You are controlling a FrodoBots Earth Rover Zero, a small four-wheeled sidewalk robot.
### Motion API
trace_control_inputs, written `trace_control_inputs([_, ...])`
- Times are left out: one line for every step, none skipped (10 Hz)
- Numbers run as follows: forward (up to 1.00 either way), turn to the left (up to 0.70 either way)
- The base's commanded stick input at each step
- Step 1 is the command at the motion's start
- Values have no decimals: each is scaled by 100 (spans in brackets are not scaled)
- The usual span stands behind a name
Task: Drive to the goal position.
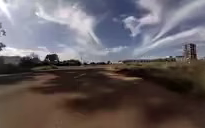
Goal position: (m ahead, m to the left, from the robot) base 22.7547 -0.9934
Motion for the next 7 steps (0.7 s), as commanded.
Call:
trace_control_inputs([100,0])
trace_control_inputs([100,0])
trace_control_inputs([100,0])
trace_control_inputs([100,0])
trace_control_inputs([100,0])
trace_control_inputs([100,0])
trace_control_inputs([100,0])
